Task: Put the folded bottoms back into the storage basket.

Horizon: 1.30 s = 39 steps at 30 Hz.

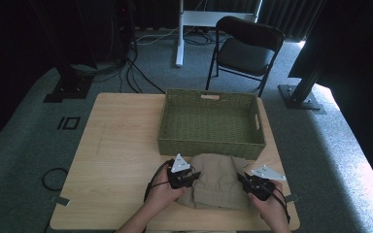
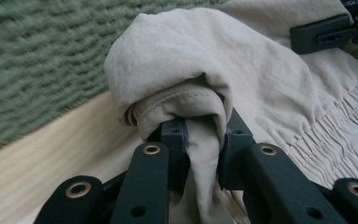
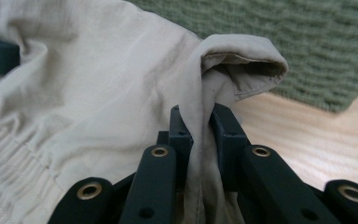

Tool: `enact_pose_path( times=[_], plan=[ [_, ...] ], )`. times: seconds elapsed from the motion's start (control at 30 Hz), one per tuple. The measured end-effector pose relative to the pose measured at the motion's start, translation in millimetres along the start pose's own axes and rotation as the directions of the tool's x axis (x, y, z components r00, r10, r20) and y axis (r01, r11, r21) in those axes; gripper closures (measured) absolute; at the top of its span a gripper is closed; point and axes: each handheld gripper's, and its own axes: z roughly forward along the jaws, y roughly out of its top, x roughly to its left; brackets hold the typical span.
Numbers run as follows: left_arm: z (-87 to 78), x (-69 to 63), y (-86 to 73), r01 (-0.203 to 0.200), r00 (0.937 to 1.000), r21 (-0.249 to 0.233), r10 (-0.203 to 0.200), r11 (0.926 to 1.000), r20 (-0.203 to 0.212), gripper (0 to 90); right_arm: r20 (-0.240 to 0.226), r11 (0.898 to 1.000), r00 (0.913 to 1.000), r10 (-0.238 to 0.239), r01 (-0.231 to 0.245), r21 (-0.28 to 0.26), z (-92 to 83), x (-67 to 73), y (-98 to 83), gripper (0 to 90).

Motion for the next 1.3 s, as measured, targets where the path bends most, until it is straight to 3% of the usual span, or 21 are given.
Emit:
enact_pose_path(
  times=[0.3,0.67,0.77,1.03,1.3],
  plan=[
    [-19.5,1.6,21.5,-0.014,0.9996,-0.036,0.015,0.9992,0.025,77.6,-0.019,0.998,0.9998,-0.003,0.002,-0.06,-18.1,3.1,21.3,80.4],
    [-30.1,10.2,43.1,-0.026,0.9986,-0.064,0.028,0.9976,0.045,77.5,-0.024,0.993,0.9996,-0.015,0.012,-0.119,-31.7,3.4,48.0,80.4],
    [-33.1,12.1,50.9,-0.043,0.9983,-0.072,0.046,0.9965,0.035,77.5,-0.032,0.991,0.9993,-0.018,0.014,-0.131,-34.1,2.2,58.5,80.4],
    [-33.8,18.0,72.6,-0.09,0.9959,-0.085,0.091,0.9923,0.003,77.6,-0.029,0.986,0.9995,-0.013,0.008,-0.164,-33.8,-1.4,80.4,80.4],
    [-39.9,33.7,95.3,-0.07,0.9973,-0.115,0.072,0.9908,0.014,77.7,-0.04,0.984,0.9992,-0.001,-0.006,-0.18,-29.0,-9.3,101.6,80.4]
  ],
)
